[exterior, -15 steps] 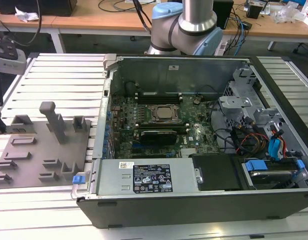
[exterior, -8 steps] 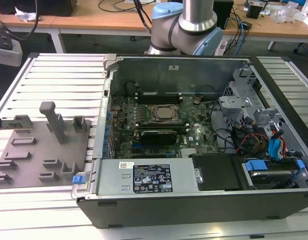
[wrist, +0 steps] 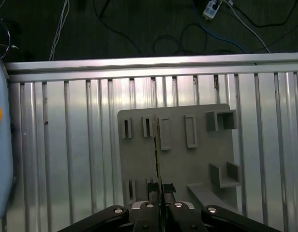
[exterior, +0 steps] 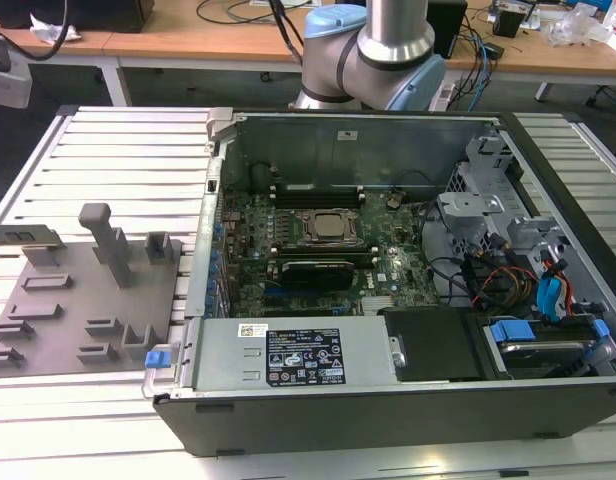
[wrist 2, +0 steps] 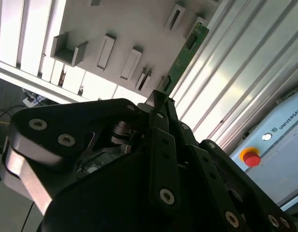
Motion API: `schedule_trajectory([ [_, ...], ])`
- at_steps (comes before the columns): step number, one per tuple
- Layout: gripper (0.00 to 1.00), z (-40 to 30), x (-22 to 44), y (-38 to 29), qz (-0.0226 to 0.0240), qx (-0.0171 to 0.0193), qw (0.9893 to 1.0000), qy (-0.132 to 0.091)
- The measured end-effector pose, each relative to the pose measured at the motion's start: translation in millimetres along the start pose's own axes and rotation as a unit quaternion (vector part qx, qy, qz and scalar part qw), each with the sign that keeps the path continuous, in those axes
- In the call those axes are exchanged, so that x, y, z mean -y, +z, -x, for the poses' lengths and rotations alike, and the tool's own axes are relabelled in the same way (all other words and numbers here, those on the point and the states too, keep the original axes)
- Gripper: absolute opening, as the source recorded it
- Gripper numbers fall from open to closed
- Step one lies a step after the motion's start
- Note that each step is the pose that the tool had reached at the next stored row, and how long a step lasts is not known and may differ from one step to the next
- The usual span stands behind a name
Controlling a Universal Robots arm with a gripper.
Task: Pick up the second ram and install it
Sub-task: 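Pick up the second ram and move it above second insertion slot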
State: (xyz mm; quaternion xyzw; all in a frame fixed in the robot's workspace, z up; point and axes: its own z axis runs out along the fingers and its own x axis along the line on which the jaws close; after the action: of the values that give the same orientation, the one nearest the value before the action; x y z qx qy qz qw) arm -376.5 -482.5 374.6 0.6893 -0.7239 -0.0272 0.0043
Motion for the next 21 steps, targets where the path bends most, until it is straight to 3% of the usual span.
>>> schedule_trajectory([
  [13, 0.14, 1.0, -1.5, -32.2, 0.0, 0.0, 1.0, 0.0],
  [17, 0.14, 1.2, -1.8, -38.8, 0.0, 0.0, 1.0, 0.0],
  [21, 0.14, 1.6, -2.3, -50.9, 0.0, 0.0, 1.0, 0.0],
])
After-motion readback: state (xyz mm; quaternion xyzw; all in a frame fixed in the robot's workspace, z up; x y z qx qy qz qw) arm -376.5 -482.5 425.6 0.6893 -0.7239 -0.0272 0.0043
